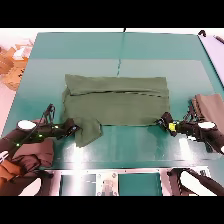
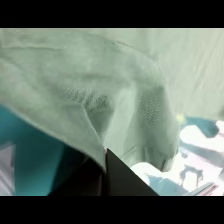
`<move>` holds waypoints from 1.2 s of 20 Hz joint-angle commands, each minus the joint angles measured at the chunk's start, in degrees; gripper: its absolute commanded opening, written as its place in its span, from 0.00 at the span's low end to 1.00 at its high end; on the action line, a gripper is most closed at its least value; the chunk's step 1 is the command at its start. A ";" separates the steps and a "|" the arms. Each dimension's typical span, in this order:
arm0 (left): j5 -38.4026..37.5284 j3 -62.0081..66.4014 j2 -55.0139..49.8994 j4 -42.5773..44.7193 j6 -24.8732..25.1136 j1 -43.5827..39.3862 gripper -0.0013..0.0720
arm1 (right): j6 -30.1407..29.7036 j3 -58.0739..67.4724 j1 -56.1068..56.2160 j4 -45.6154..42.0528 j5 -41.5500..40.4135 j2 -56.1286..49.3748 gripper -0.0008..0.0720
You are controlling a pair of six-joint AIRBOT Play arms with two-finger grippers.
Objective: Fold the shirts.
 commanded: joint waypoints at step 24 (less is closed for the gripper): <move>-11.89 62.55 -30.12 17.35 -6.43 0.11 0.05 | 3.61 51.10 3.80 -11.78 11.65 -24.09 0.03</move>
